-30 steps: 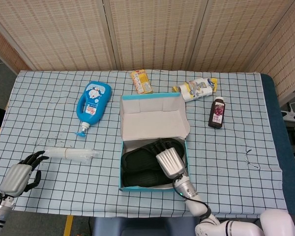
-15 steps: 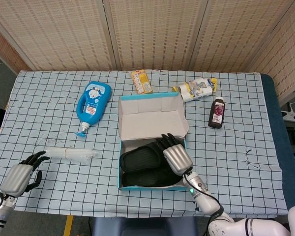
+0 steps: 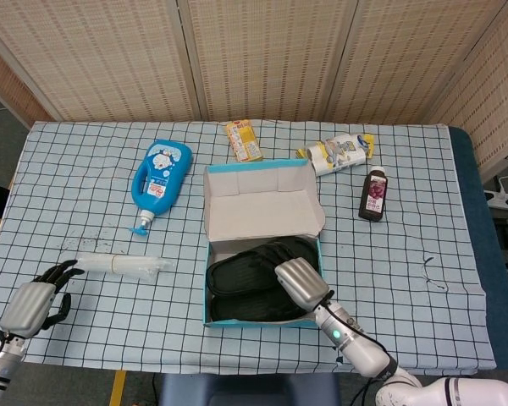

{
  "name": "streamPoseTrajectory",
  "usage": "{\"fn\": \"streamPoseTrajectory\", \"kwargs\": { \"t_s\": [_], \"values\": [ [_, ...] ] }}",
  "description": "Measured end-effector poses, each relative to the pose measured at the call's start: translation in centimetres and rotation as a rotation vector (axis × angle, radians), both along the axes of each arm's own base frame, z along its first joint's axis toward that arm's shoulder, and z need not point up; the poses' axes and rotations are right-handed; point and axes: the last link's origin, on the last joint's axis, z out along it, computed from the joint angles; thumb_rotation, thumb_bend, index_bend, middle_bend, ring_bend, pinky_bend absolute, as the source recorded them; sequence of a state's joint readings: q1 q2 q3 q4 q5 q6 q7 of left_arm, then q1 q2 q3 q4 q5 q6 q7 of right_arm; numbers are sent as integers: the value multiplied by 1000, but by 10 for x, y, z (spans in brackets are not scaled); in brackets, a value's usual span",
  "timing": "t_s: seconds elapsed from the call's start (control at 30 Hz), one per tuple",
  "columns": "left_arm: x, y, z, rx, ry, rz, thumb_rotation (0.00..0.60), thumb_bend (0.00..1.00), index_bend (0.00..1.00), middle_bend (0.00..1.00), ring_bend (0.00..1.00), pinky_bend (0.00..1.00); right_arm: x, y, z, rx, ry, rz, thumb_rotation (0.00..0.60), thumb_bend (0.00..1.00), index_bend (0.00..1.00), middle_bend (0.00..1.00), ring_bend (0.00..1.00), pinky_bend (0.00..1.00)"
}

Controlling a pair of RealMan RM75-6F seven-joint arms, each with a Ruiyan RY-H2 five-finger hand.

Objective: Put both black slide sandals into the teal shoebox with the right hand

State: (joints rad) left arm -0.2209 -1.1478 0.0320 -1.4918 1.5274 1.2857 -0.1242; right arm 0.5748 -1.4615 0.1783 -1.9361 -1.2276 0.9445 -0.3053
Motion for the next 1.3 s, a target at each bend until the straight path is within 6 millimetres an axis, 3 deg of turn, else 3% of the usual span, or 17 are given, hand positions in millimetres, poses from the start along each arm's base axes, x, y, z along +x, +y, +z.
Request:
{"fn": "streamPoseTrajectory", "kwargs": {
  "t_s": [0.1, 0.17, 0.23, 0.33, 0.5, 0.83, 1.3],
  "values": [
    [0, 0, 0, -3, 2, -2, 600, 666, 221, 90, 152, 375, 5, 5, 11, -19, -6, 48, 600, 62, 368, 313, 72, 182],
    [1, -1, -1, -5, 4, -5, 600, 666, 221, 90, 152, 375, 8, 7, 10, -49, -15, 66, 600, 141, 426, 362, 131, 220],
    [1, -1, -2, -8, 7, -6, 600, 666, 221, 90, 152, 375, 11, 7, 5, -73, -23, 76, 600, 304, 488, 427, 216, 263],
    [0, -1, -1, -8, 8, -2, 600, 665, 221, 90, 152, 375, 14, 4, -7, -97, -17, 93, 600, 448, 553, 457, 257, 300],
    [0, -1, -1, -9, 10, -1, 600, 666, 221, 90, 152, 375, 20, -7, -28, -58, -24, 117, 600, 562, 605, 494, 297, 322],
    [-1, -1, 0, -10, 6, 2, 600, 665, 221, 90, 152, 375, 26, -20, -61, -9, -68, 143, 600, 577, 616, 500, 303, 323],
    [0, -2, 0, -17, 9, -1, 600, 667, 221, 92, 154, 375, -5, -15, -95, 32, 153, 214, 600, 577, 616, 500, 303, 323]
  ]
}}
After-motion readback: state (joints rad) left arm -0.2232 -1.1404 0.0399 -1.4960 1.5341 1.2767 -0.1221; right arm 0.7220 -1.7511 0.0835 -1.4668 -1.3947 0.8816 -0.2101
